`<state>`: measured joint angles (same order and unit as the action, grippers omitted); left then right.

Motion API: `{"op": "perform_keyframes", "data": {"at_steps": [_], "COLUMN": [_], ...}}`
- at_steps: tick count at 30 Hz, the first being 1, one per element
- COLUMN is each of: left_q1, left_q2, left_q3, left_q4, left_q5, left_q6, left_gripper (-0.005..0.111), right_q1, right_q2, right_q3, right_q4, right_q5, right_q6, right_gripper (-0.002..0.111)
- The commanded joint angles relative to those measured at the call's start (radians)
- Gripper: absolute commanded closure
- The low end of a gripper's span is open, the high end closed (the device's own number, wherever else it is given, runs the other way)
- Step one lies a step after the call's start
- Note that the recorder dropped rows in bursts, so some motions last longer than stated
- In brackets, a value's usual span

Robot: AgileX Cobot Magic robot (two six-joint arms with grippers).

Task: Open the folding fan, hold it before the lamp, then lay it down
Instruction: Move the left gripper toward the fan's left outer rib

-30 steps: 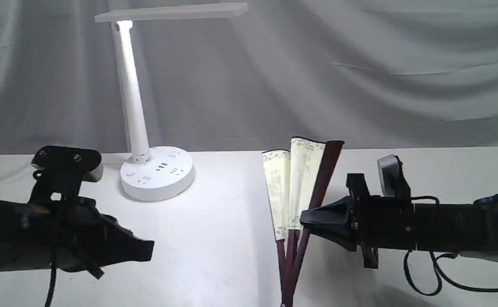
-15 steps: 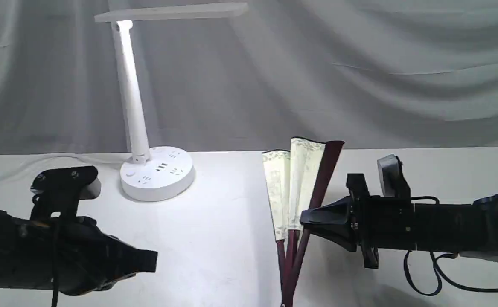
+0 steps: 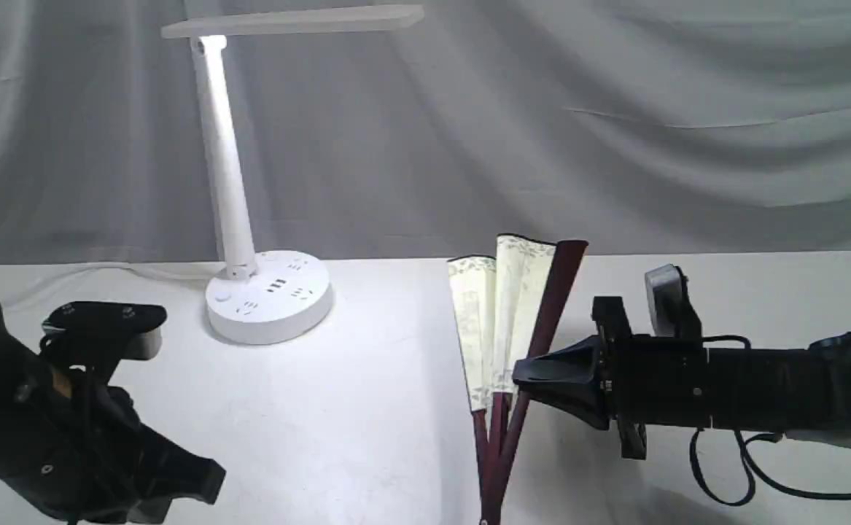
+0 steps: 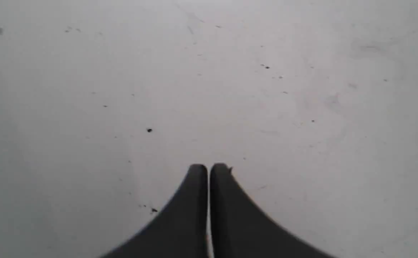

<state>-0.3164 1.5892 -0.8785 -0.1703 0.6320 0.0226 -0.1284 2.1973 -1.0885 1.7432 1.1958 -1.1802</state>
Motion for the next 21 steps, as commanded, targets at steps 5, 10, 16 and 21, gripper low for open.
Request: {"op": "perform_keyframes", "data": {"at_steps": [5,10,16,21], "left_q1": [-0.003,-0.003,-0.003,-0.003], "left_q2": [-0.112,-0.207,-0.219,-0.167], "left_q3": [0.064,0.179,0.310,0.390], "left_q4": [0.025,0.025,0.025,0.056], "left_q5": [-0.308,-0.588,-0.876,-1.132], "left_q6": [-0.023,-0.023,-0.057,-0.102], "left_gripper": [0.107,0.107,0.107,0.107], "right_q1": [-0.002,-0.002,-0.002,-0.002], "right_q2": [-0.006,-0.006,-0.006,-0.006], "right_q3": [0.004,0.004,0.004,0.004], "right_q4": [0.001,0.001,0.001,0.001], "right_q5": [0.025,0.025,0.025,0.025], "right_q6": [-0.012,-0.012,-0.012,-0.012], "right_gripper": [0.108,0.108,0.108,0.108]}}
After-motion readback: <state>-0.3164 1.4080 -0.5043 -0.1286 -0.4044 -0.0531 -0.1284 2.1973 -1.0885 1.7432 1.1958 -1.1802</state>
